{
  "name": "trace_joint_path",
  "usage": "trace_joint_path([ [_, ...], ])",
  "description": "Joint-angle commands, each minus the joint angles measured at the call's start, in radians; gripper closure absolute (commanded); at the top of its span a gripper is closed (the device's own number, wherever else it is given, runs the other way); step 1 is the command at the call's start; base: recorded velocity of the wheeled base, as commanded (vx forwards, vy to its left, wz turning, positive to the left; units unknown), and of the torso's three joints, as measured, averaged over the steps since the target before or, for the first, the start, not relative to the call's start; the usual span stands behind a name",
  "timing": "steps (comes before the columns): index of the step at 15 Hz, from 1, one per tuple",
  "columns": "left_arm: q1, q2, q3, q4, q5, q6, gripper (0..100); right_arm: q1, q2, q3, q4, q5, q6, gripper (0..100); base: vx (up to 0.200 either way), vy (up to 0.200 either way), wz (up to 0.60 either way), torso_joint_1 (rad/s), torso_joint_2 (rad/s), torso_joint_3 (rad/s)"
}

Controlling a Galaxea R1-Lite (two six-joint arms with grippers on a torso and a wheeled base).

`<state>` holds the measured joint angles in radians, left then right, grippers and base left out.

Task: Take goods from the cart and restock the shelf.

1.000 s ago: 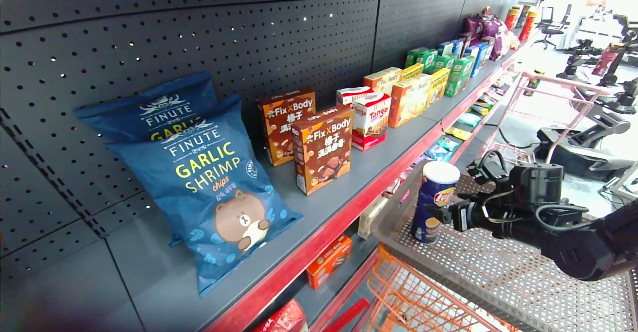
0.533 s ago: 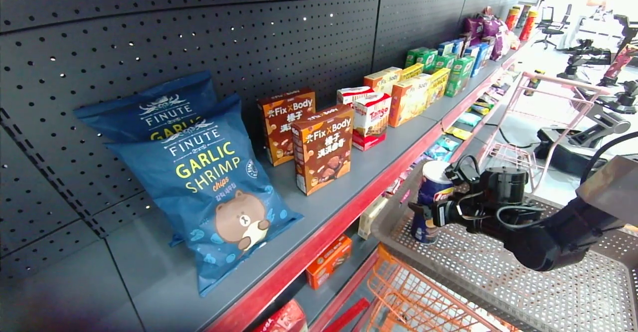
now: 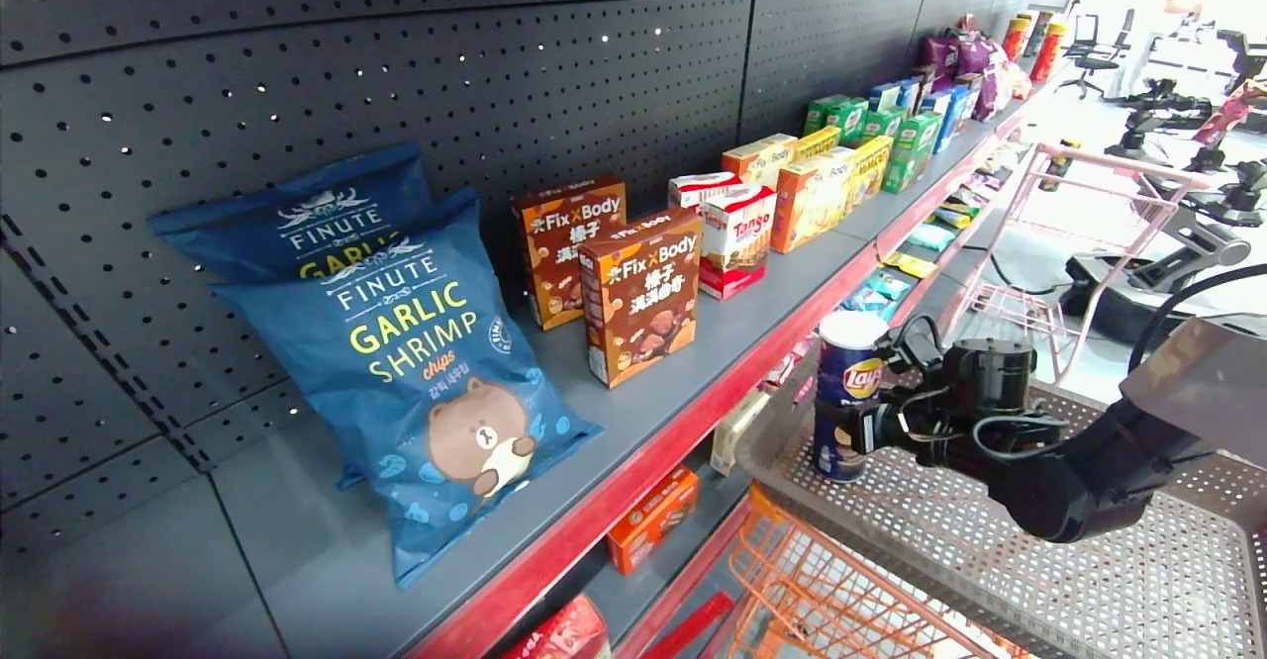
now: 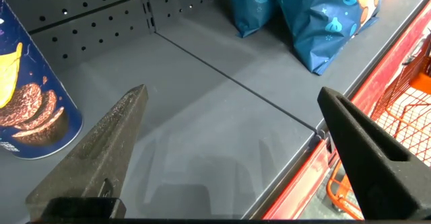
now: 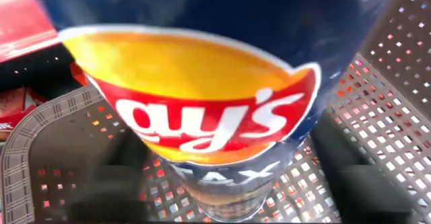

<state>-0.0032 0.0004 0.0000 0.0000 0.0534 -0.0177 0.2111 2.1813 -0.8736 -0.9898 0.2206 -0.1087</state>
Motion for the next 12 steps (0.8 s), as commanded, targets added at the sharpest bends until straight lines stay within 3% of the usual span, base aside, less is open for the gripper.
trace_joint_path([
  [1,0.0,0.0,0.0,0.0,0.0,-0.001,0,-0.004,0.006,0.004,0.005,-0.003,-0.002,100,0.0,0.0,0.0,0.0,0.0,0.0],
  [5,0.0,0.0,0.0,0.0,0.0,-0.001,0,-0.004,-0.071,0.025,0.022,-0.035,-0.002,100,0.0,0.0,0.0,0.0,0.0,0.0],
  [9,0.0,0.0,0.0,0.0,0.0,-0.001,0,0.022,-0.36,0.099,0.207,-0.239,0.006,100,0.0,0.0,0.0,0.0,0.0,0.0],
  [12,0.0,0.0,0.0,0.0,0.0,-0.002,0,0.077,-0.633,0.229,0.27,-0.305,0.03,100,0.0,0.0,0.0,0.0,0.0,0.0],
])
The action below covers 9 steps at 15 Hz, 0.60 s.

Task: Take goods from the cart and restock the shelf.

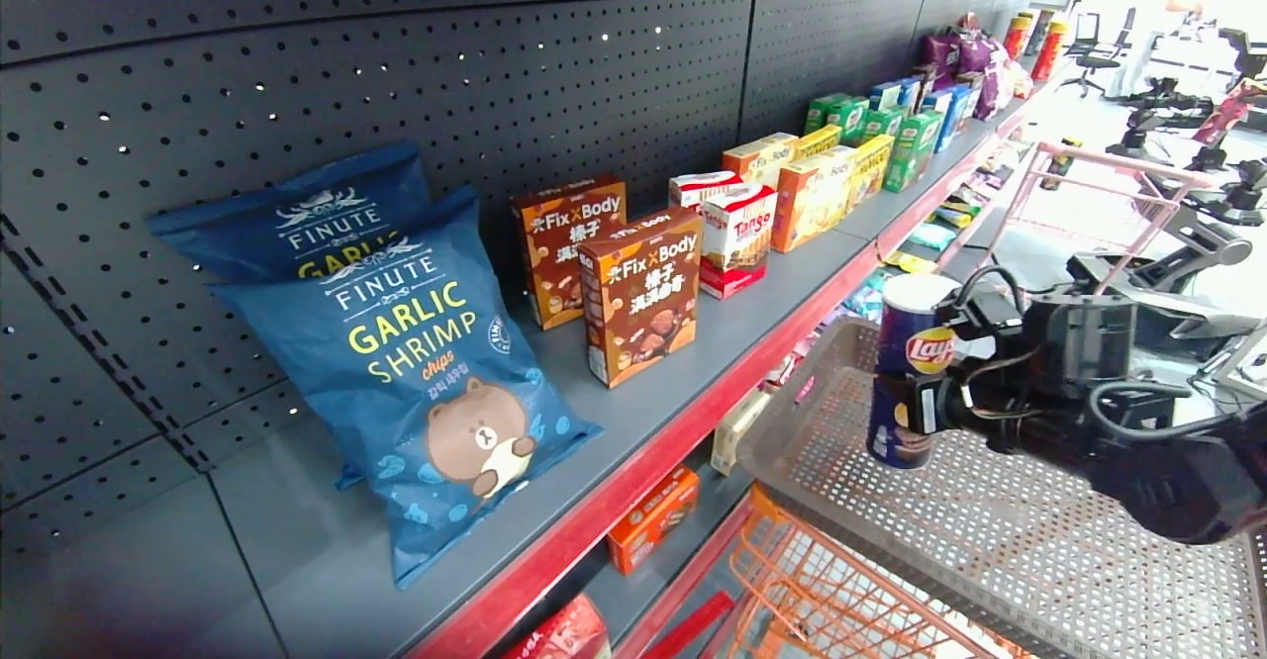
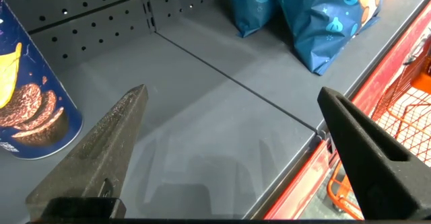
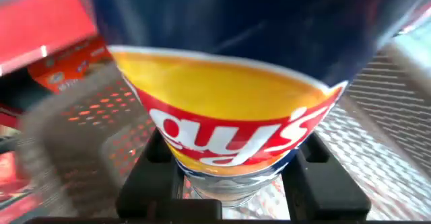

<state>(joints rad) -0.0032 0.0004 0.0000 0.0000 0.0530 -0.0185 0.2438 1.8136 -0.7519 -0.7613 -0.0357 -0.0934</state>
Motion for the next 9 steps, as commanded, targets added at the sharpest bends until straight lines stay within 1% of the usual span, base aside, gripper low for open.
trace_joint_path([
  [1,0.0,0.0,0.0,0.0,0.001,0.0,0,0.048,-0.326,0.14,0.043,-0.044,0.02,100,0.0,0.0,0.0,0.0,0.0,0.0],
  [2,0.0,0.0,0.0,0.0,0.001,-0.001,0,0.045,-0.451,0.21,0.043,-0.047,0.02,100,0.0,0.0,0.0,0.0,0.0,0.0],
  [3,0.0,0.0,0.0,0.0,0.001,-0.001,0,0.022,-0.54,0.255,0.053,-0.044,0.021,100,0.0,0.0,0.0,0.0,0.0,0.0],
  [5,0.0,0.0,0.0,0.0,0.001,0.0,0,-0.066,-0.726,0.336,0.132,-0.001,0.02,100,0.0,0.0,0.0,0.0,0.0,0.0],
  [6,0.0,0.0,0.0,0.0,0.001,0.0,0,-0.106,-0.829,0.362,0.224,0.01,0.02,100,0.0,0.0,0.0,0.0,0.0,0.0],
  [7,0.0,0.0,0.0,0.0,0.001,0.0,0,-0.129,-0.879,0.375,0.28,0.016,0.02,100,0.0,0.0,0.0,0.0,0.0,0.0],
  [8,0.0,0.0,0.0,0.0,0.001,0.0,0,-0.179,-0.984,0.394,0.395,0.057,0.027,100,0.0,0.0,0.0,0.0,0.0,0.0],
  [9,0.0,0.0,0.0,0.0,0.001,0.0,0,-0.189,-1.051,0.391,0.468,0.094,0.055,100,0.0,0.0,0.0,0.0,0.0,0.0],
])
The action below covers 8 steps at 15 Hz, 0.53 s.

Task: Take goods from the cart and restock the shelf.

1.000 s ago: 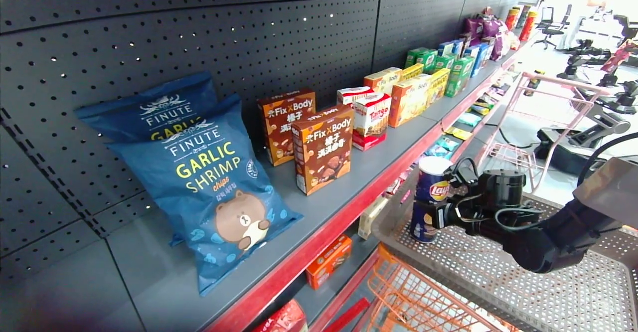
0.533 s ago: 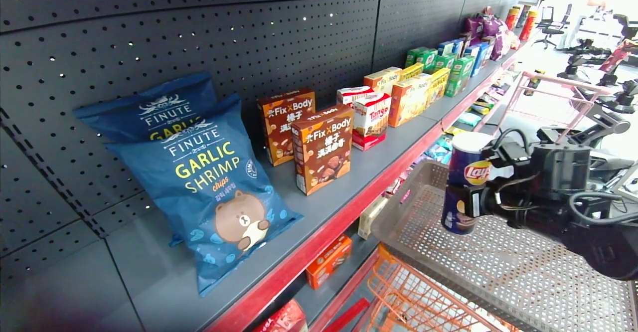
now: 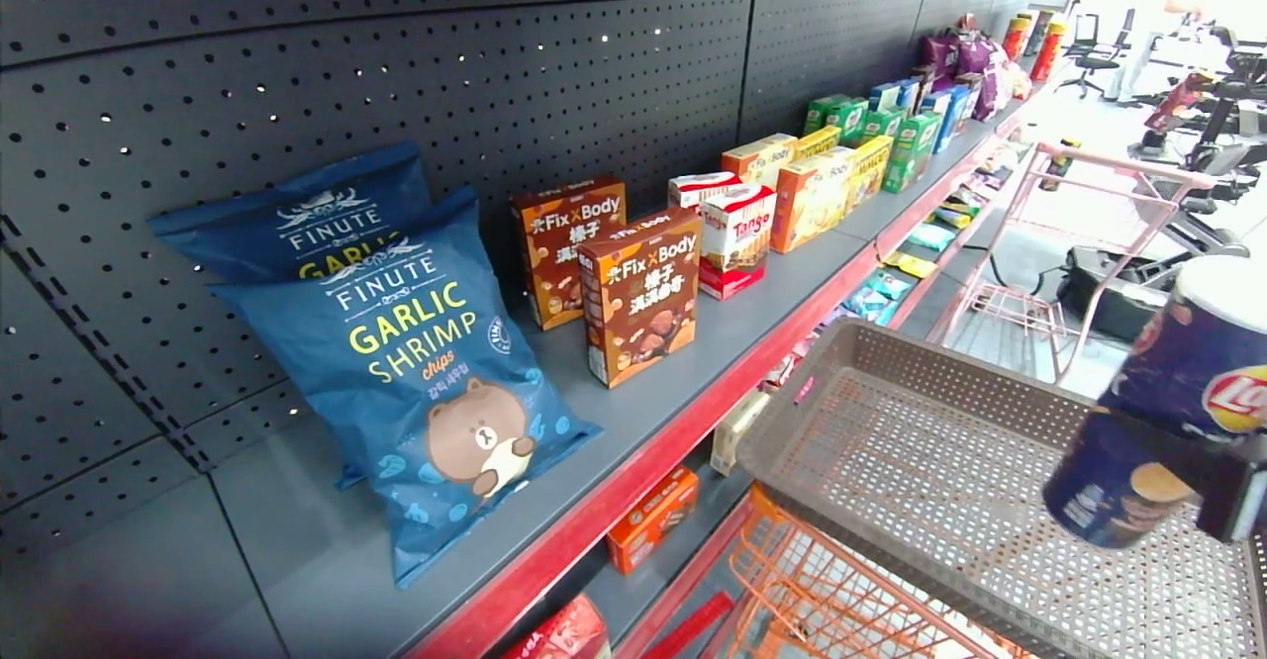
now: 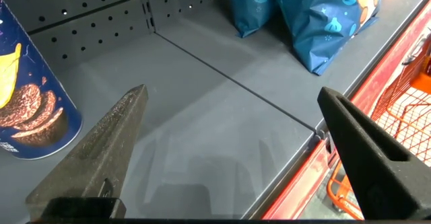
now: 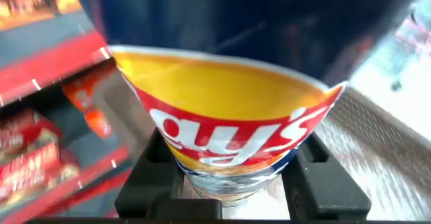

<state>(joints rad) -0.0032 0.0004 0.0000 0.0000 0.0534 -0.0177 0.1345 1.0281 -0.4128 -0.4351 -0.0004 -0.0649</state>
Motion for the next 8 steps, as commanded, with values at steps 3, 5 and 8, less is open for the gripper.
trace_joint_path([
  [3,0.0,0.0,0.0,0.0,0.0,-0.002,0,-0.078,-0.295,0.02,0.156,0.063,0.046,100,0.0,0.0,0.0,0.0,0.0,0.0],
  [5,0.0,0.0,0.0,0.0,0.0,-0.001,0,-0.069,-0.301,0.017,0.159,0.066,0.039,100,0.0,0.0,0.0,0.0,0.0,0.0],
  [8,0.002,0.0,0.0,0.0,-0.004,0.005,0,-0.065,-0.293,-0.003,0.167,0.056,0.034,100,0.0,0.0,0.0,0.0,0.0,0.0],
])
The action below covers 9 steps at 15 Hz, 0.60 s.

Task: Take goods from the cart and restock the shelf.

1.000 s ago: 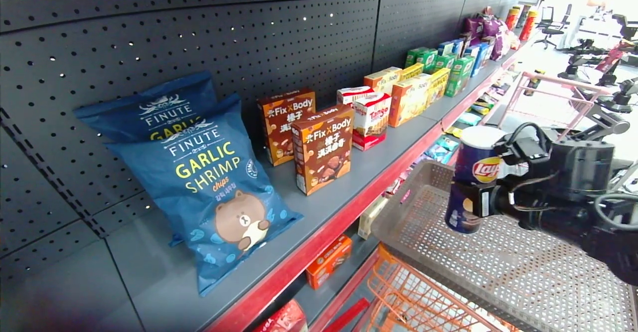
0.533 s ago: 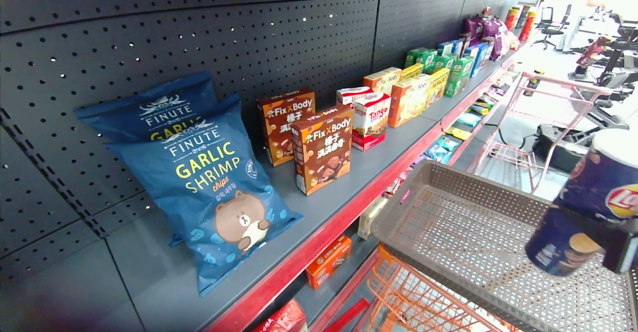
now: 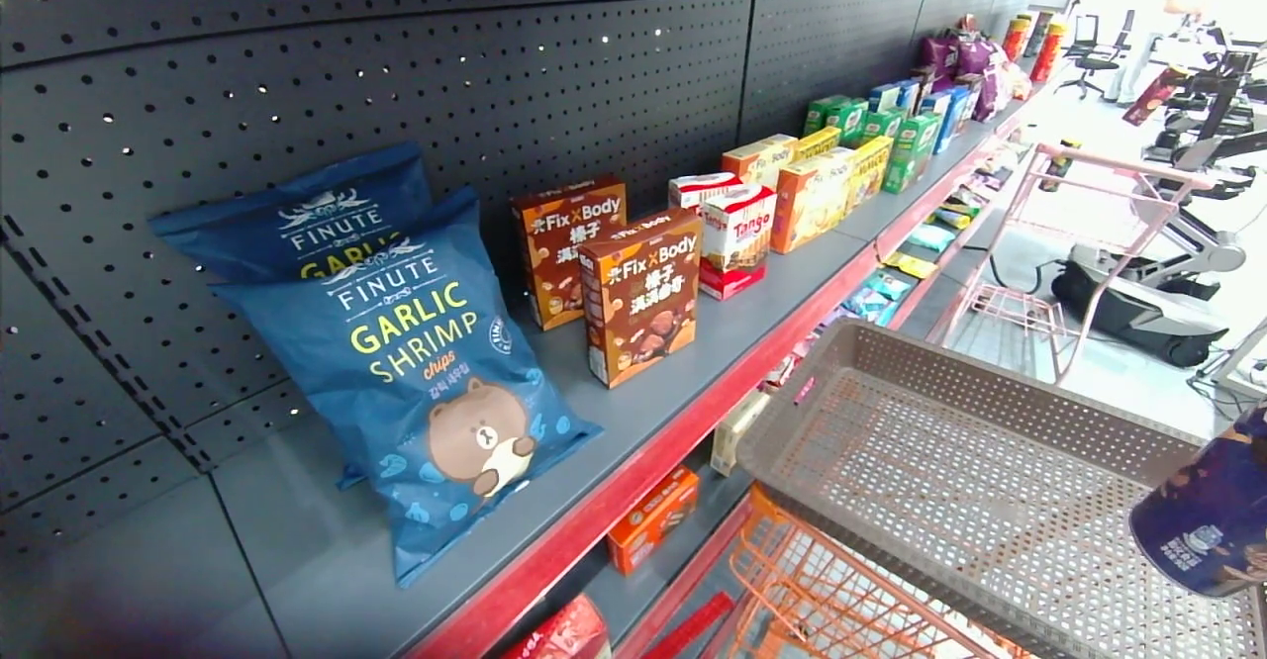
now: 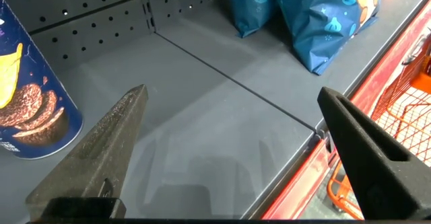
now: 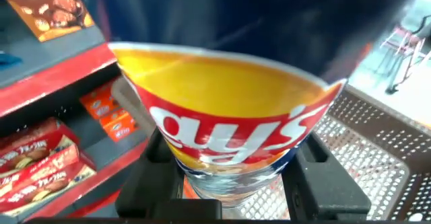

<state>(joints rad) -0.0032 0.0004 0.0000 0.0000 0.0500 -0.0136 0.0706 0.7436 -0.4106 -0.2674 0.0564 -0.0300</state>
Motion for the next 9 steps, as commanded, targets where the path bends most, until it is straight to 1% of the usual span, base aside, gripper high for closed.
trace_joint_path([
  [1,0.0,0.0,0.0,0.0,-0.001,0.0,0,-0.003,-0.007,-0.005,0.01,-0.001,-0.001,100,0.0,0.0,0.0,0.0,0.0,0.0],
  [3,0.0,0.0,0.0,0.0,-0.012,0.006,0,-0.003,-0.004,0.0,0.022,-0.001,0.001,100,0.0,0.0,0.0,0.0,0.0,0.0],
  [4,0.0,0.0,0.0,0.0,-0.027,0.009,0,-0.003,0.002,-0.007,0.022,0.0,0.001,100,0.0,0.0,0.0,0.0,0.0,0.0],
  [9,0.0,0.0,0.0,0.0,-0.027,0.003,0,-0.005,0.022,-0.023,0.024,-0.003,0.001,100,-0.2,0.0,0.0,0.0,0.0,0.005],
])
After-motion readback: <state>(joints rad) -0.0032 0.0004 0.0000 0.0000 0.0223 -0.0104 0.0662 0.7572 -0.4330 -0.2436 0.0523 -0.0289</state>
